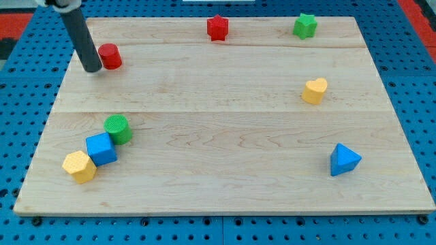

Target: Move the red circle to the top left of the green circle

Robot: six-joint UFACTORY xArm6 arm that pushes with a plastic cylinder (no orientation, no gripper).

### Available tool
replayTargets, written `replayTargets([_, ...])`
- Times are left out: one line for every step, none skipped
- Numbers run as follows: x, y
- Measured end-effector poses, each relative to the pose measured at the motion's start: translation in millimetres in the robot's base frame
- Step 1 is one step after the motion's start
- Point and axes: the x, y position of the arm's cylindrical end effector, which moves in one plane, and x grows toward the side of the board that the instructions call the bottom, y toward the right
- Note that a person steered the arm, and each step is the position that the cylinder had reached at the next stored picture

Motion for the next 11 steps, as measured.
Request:
replayTargets([-17, -33])
replayTargets([-19, -76])
replayTargets([-53, -63])
replayTargets([-79, -46])
replayTargets([-60, -13])
replayTargets([-20, -10])
replayTargets([-54, -37])
replayTargets([-84, -66])
replayTargets([-90, 10])
replayTargets([-44, 63])
replayTargets([-17, 52])
